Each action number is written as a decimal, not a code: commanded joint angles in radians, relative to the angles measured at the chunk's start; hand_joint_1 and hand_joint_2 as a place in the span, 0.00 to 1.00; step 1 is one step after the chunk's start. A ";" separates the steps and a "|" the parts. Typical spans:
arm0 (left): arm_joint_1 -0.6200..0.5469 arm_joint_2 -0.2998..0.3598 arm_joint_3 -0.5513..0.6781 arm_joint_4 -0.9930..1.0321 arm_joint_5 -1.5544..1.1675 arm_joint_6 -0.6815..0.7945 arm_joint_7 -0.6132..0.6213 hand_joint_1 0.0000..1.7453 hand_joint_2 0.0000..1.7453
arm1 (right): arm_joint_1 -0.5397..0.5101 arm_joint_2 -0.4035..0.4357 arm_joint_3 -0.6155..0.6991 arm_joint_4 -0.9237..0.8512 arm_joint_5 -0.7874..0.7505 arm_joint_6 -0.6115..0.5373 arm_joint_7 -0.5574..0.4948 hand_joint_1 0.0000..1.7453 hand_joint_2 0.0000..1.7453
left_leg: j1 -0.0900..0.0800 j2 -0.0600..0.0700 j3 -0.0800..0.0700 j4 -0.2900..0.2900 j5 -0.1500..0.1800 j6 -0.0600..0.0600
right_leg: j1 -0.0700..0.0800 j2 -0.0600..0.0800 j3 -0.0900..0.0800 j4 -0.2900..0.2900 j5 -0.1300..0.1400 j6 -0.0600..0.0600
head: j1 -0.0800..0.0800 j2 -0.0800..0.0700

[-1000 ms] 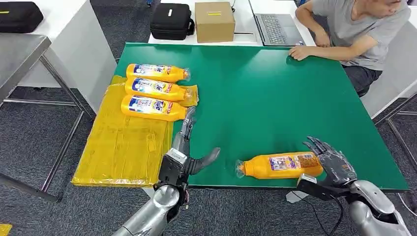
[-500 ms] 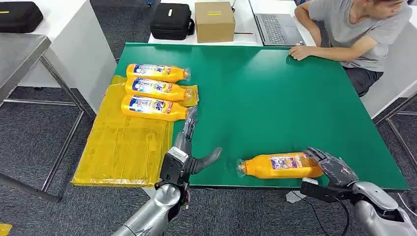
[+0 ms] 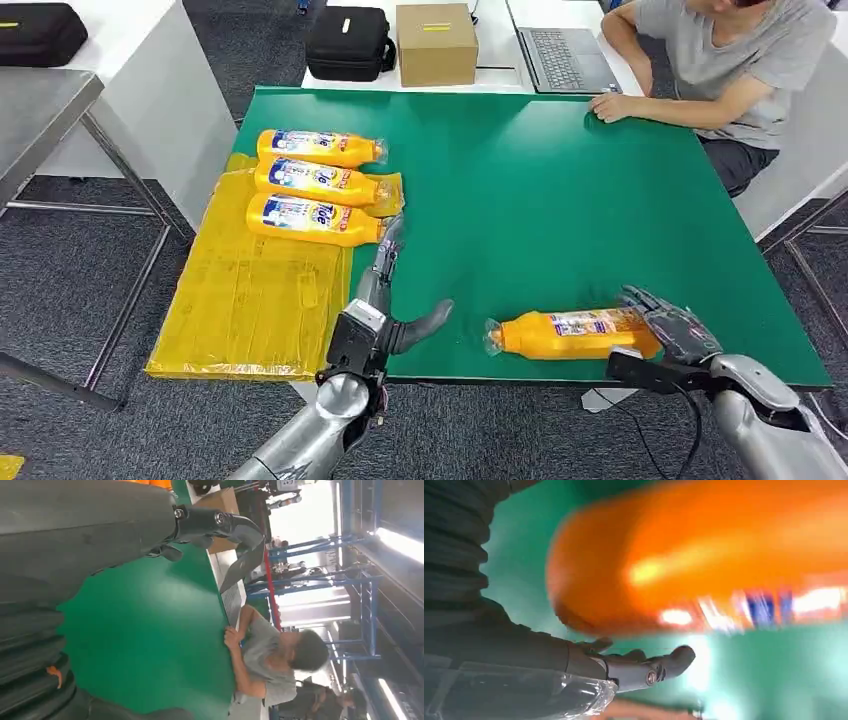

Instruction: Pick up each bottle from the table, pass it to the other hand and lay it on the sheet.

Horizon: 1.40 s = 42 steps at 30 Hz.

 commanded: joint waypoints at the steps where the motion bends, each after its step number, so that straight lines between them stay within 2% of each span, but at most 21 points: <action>1: -0.028 0.008 -0.034 0.035 -0.008 -0.004 0.002 0.00 1.00 | -0.024 0.090 -0.015 0.047 0.022 -0.097 0.027 0.00 1.00 | 0.001 0.002 0.006 -0.001 -0.002 -0.002 | 0.002 0.002 0.005 -0.001 -0.002 -0.002 | 0.000 0.000; 15: -0.027 0.002 -0.036 0.046 0.002 -0.002 0.002 0.00 1.00 | -0.001 0.097 -0.034 0.028 0.026 -0.126 0.016 0.00 1.00 | 0.001 0.002 0.005 -0.001 -0.002 -0.002 | 0.001 0.001 0.004 -0.001 -0.002 -0.002 | 0.000 0.000; 24: -0.033 -0.002 -0.048 0.061 0.014 -0.008 0.002 0.00 1.00 | 0.020 0.064 -0.012 0.029 0.024 -0.051 -0.012 0.00 1.00 | 0.001 0.001 0.004 0.000 -0.002 -0.002 | 0.001 0.000 0.003 -0.001 -0.001 -0.001 | 0.000 0.000; 25: -0.033 -0.002 -0.049 0.060 0.014 -0.010 0.002 0.00 1.00 | 0.027 0.052 -0.006 0.026 0.027 -0.029 -0.014 0.97 1.00 | 0.000 0.001 0.003 -0.001 -0.001 -0.001 | 0.000 0.000 0.003 -0.001 -0.001 -0.001 | 0.000 0.000; 35: -0.032 -0.005 -0.048 0.065 0.015 -0.001 0.002 0.00 1.00 | 0.078 0.081 -0.052 0.009 0.030 -0.022 -0.010 0.99 1.00 | 0.001 0.000 0.008 0.000 -0.003 -0.003 | 0.002 -0.001 0.008 -0.001 -0.003 -0.003 | 0.000 0.000; 38: -0.032 -0.005 -0.049 0.065 0.014 -0.001 0.002 0.00 1.00 | 0.081 0.085 -0.050 0.008 0.033 -0.026 -0.008 0.99 1.00 | 0.001 0.000 0.004 -0.001 -0.001 -0.002 | 0.001 -0.001 0.004 -0.001 -0.001 -0.002 | 0.000 0.000; 42: -0.026 0.002 -0.051 0.060 -0.001 0.008 0.002 0.00 1.00 | 0.082 0.116 -0.065 0.013 0.047 -0.065 -0.019 1.00 1.00 | 0.001 0.001 0.008 -0.001 -0.003 -0.003 | 0.002 0.000 0.008 -0.002 -0.003 -0.003 | 0.000 0.000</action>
